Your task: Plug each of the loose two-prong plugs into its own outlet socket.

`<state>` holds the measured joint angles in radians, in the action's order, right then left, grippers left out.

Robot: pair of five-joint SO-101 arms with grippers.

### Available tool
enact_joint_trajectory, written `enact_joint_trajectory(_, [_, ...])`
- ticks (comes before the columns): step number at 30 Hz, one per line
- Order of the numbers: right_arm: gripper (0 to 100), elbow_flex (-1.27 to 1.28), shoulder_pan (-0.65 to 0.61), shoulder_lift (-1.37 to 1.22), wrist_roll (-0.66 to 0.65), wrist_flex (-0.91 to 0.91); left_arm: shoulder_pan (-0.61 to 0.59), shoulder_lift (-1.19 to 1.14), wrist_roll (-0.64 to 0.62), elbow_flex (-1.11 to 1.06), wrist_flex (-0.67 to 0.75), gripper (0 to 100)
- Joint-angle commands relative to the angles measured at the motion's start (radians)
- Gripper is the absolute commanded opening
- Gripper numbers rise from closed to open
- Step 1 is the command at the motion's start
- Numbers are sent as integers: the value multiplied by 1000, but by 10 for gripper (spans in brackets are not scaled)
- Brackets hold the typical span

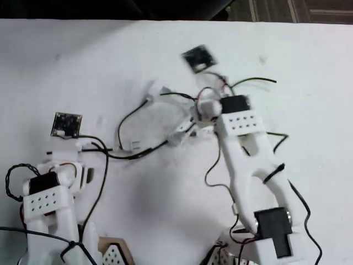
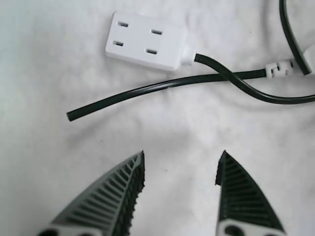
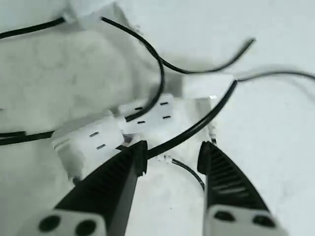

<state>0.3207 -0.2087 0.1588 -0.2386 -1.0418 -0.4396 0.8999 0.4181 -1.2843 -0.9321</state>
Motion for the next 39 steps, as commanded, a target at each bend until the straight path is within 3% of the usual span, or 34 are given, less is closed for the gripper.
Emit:
enact_joint_trajectory(1, [162, -40, 70, 21, 229, -7, -5, 19, 8, 3, 20, 239])
enact_joint_trajectory(9, [162, -41, 127, 213, 382, -85, -5, 19, 8, 3, 20, 238])
enact_joint_trajectory(14, [160, -40, 125, 337, 434, -259, -5, 19, 8, 3, 20, 238])
enact_joint_trajectory(20, [159, -40, 154, 490, 440, -456, -5, 19, 8, 3, 20, 238])
enact_joint_trajectory(26, [159, 43, 180, 547, 439, -529, -5, 19, 8, 3, 20, 238])
enact_joint_trajectory(32, [160, 348, 116, 545, 453, -292, -5, 19, 8, 3, 20, 238])
enact_joint_trajectory(36, [162, 517, 16, 545, 635, -27, -5, 19, 8, 3, 20, 238])
enact_joint_trajectory(39, [162, 566, -48, 544, 695, 119, -5, 19, 8, 3, 20, 238])
